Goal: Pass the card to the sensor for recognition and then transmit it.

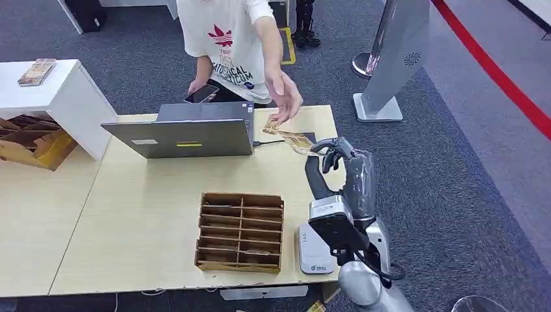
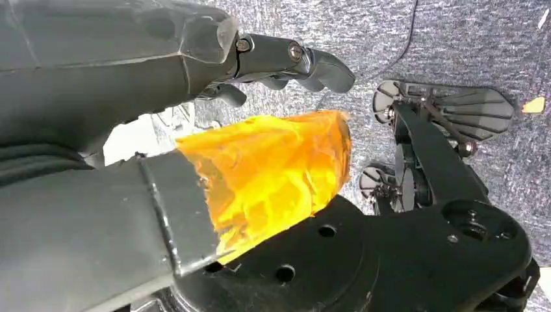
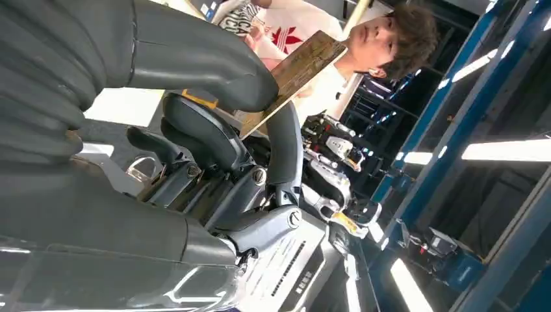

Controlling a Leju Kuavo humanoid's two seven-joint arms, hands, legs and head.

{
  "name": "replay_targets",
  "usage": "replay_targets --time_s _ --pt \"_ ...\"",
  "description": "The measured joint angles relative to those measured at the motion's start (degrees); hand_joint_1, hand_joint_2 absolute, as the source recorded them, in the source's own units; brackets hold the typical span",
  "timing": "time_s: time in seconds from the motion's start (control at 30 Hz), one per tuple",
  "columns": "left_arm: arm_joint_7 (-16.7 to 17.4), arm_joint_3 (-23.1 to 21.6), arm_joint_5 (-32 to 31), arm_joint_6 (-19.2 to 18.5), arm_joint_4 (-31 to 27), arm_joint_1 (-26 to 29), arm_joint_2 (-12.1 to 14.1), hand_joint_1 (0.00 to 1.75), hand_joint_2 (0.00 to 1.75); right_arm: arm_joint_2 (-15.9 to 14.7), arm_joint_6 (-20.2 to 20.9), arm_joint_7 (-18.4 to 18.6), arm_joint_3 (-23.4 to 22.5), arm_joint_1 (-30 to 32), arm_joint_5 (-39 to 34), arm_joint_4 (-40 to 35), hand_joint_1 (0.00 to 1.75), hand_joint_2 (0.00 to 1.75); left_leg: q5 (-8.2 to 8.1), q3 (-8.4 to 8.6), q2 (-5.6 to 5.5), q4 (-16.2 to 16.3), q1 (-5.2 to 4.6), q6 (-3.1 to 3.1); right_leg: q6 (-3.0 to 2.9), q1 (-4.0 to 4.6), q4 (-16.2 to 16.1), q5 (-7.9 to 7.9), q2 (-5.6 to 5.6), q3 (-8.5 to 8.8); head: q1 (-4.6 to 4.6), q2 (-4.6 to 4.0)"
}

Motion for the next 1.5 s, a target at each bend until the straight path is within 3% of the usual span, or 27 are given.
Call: replay_targets --time_s 0.37,0.87,0.97,1.17,1.5 --pt "0.76 0.0 -0.17 0.44 0.0 -0.25 0.0 0.0 0.0 2.36 2.99 1.49 0.63 -6.77 -0.46 5.68 1.75 1.75 0.03 0.0 0.0 0.0 0.0 0.01 0.0 0.0 0.01 0.01 -0.03 0.01 0.02 0.0" --pt "0.81 0.0 -0.2 0.46 0.0 -0.24 0.02 0.0 0.0 2.89 2.95 1.18 1.01 -8.27 -0.46 9.01 1.75 1.75 0.01 -0.02 -0.02 0.0 0.0 0.02 0.0 0.0 0.01 0.0 -0.02 0.01 0.0 0.0" --pt "0.87 -0.02 -0.37 0.46 0.0 -0.35 0.07 0.0 0.0 3.5 4.44 2.21 1.4 -9.87 -0.22 9.86 1.75 1.75 0.02 -0.01 0.02 0.0 0.0 0.01 -0.02 0.0 0.02 0.02 0.02 0.0 0.02 0.0" --pt "2.12 -0.77 -1.44 0.46 -0.02 -1.54 0.28 0.0 0.0 6.32 7.37 4.61 3.24 -16.86 1.49 17.21 1.75 1.75 0.08 0.0 0.02 0.0 0.01 0.04 -0.05 0.01 0.04 0.04 0.01 0.01 0.0 0.0" --pt "3.21 -2.8 -3.54 0.17 -0.17 -3.19 0.46 0.0 0.0 9.92 6.88 6.67 7.41 -25.04 10.27 34.12 1.75 1.75 0.08 0.0 -0.01 0.0 0.0 0.05 -0.04 0.01 0.03 0.04 -0.04 0.01 0.02 0.0"
